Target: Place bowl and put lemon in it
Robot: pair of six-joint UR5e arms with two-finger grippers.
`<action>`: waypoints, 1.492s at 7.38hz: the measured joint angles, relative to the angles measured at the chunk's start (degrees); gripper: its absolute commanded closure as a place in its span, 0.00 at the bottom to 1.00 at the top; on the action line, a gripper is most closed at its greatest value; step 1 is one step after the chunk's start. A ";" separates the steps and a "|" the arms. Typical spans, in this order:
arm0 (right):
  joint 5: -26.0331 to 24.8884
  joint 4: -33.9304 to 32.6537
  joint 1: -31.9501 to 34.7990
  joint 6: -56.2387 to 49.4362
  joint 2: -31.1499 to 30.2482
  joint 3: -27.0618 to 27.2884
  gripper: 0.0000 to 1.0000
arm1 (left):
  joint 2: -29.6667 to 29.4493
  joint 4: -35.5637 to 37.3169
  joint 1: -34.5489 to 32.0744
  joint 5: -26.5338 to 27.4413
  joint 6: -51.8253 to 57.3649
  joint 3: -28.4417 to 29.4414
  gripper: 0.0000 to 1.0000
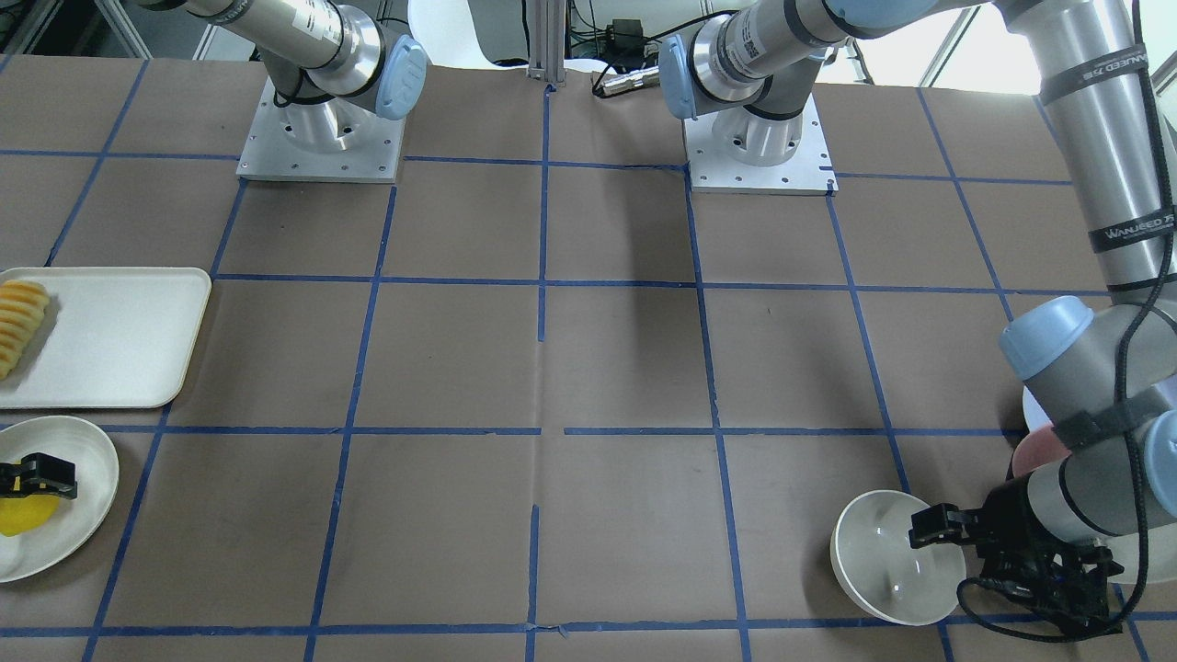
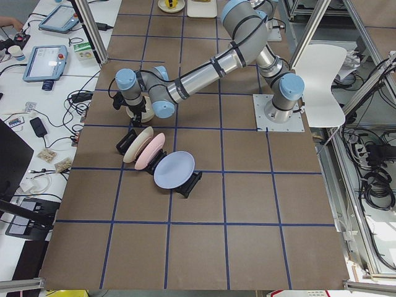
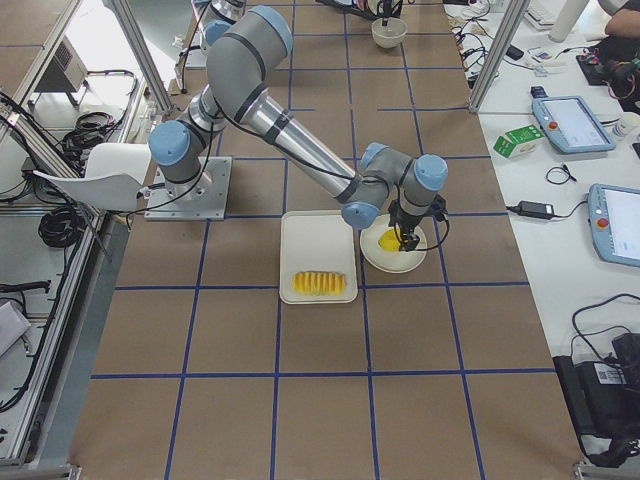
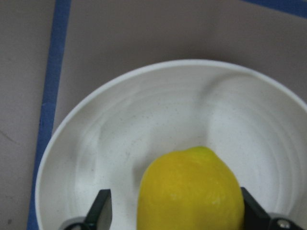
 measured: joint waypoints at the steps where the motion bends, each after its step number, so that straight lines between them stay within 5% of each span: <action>1: -1.49 -0.24 -0.10 0.06 0.10 0.48 0.94 | -0.13 -0.08 0.08 -0.54 -1.88 -0.26 0.82; 2: -2.69 -0.15 -0.20 0.19 -0.11 0.48 0.94 | -0.17 -0.26 0.10 -0.70 -3.08 -0.41 1.00; 7: -2.01 6.37 2.05 1.26 -11.11 0.54 0.91 | 1.22 -3.85 -1.51 -1.87 -7.96 -0.02 1.00; 11: -1.75 13.67 15.97 18.37 -19.92 1.25 0.91 | 10.34 -12.94 -17.39 -13.22 -26.65 -5.78 1.00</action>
